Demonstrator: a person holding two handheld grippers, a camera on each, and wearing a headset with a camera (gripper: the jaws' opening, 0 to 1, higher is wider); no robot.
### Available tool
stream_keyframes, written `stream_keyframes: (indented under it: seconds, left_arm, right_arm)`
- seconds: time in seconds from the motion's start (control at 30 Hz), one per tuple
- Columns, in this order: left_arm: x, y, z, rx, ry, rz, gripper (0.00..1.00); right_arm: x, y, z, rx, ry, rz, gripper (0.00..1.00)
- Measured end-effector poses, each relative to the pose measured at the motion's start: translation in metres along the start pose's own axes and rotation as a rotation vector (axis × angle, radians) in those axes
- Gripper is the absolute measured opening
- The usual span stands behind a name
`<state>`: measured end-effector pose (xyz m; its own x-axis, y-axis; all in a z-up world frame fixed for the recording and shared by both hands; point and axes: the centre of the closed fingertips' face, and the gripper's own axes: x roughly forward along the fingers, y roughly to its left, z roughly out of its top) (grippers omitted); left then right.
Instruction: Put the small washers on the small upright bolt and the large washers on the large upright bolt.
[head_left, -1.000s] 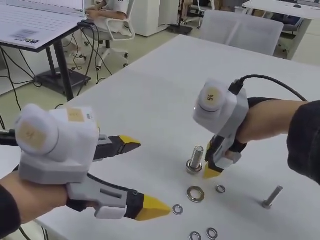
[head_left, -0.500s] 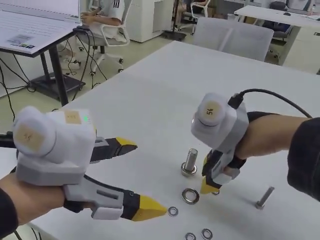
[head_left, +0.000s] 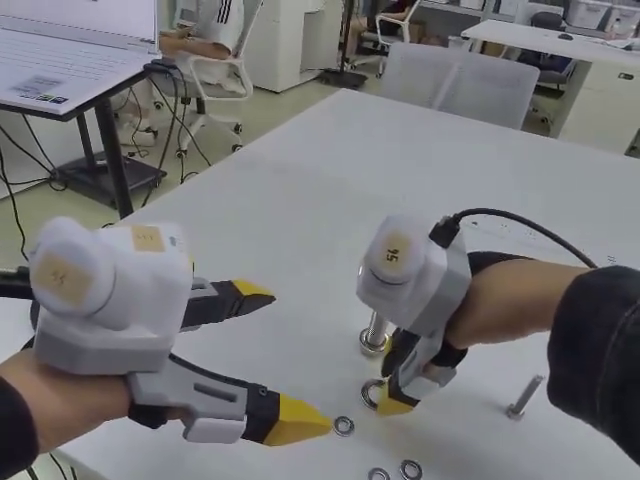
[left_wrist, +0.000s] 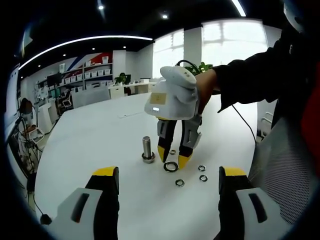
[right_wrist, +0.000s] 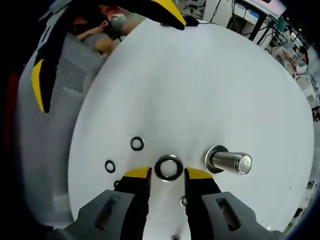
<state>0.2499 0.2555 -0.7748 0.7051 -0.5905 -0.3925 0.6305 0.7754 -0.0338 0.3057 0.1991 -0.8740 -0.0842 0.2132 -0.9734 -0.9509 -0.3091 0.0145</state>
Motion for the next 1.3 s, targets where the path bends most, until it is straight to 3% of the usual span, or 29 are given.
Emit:
stream_keyframes:
  seconds: [0.4,0.7,1.3]
  left_arm:
    - [-0.0013,-0.0024,-0.0019,0.002,0.003,-0.012,0.81]
    - [-0.0016,-0.0032,-0.0022,0.003,0.004,-0.017,0.81]
    - [0.0012,-0.0045,-0.0028,-0.002,0.014,-0.026,0.8]
  right_arm:
    - [0.004,0.0044,0.0019,-0.01,0.035,-0.024,0.26]
    - [0.0036,0.0032,0.0024,0.057,0.056,-0.038,0.25]
    - [0.0024,0.0001,0.0024,0.088,0.039,-0.034,0.24]
